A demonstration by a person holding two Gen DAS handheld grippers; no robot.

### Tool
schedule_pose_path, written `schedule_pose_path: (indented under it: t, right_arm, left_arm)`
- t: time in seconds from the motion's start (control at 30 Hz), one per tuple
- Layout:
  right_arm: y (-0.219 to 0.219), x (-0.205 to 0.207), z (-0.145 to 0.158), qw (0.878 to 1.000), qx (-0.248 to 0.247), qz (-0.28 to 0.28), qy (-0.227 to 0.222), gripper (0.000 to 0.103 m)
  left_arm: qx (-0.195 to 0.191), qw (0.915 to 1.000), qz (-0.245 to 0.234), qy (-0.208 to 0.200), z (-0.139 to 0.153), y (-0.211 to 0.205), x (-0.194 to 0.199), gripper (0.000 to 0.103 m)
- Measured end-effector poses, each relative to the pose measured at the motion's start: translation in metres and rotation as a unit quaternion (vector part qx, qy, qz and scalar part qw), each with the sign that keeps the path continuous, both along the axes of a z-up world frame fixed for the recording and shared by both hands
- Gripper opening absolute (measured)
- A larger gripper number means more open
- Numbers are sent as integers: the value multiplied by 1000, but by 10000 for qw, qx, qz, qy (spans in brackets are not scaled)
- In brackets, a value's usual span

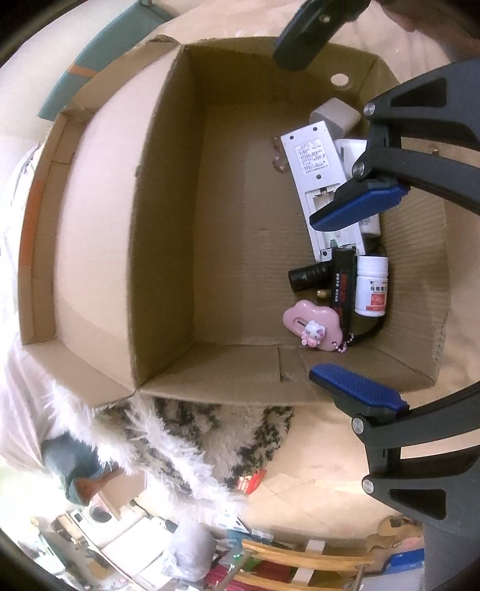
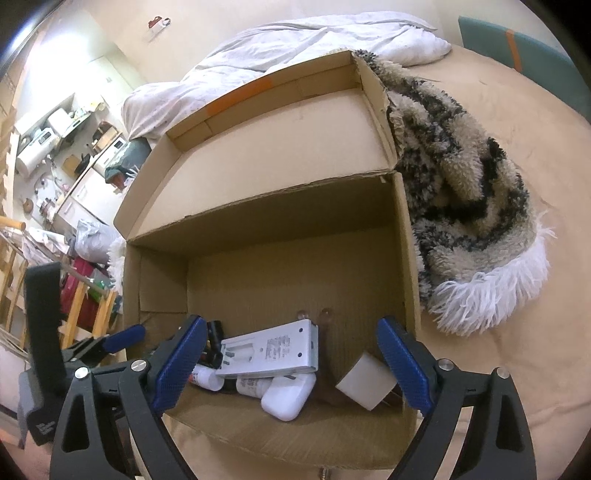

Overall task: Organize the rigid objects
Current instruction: 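Withdraw both grippers from the box toward the AA battery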

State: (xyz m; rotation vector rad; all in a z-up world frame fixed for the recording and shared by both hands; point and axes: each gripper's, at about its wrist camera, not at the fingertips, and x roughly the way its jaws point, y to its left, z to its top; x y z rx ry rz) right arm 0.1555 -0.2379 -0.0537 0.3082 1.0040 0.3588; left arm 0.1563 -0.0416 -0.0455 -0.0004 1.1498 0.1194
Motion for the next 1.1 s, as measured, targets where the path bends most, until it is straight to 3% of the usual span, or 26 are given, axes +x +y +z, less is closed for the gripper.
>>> schedule_pose_path:
  t: [0.63,0.93,1.1]
  right_arm:
    - [-18,-39,4,9995,52,-285,123,99]
    - [-25,-70,-3,9984,188,-402,346,99]
    - [-28,-87,-22,9947,380,-547,789,99]
  left_arm:
    - [-496,9982,290,-192,28,42,-58,72]
    - [-707,9955,623,-66,9,70,-85,72]
    - [-938,9917,873,91,-15,81,-95,72]
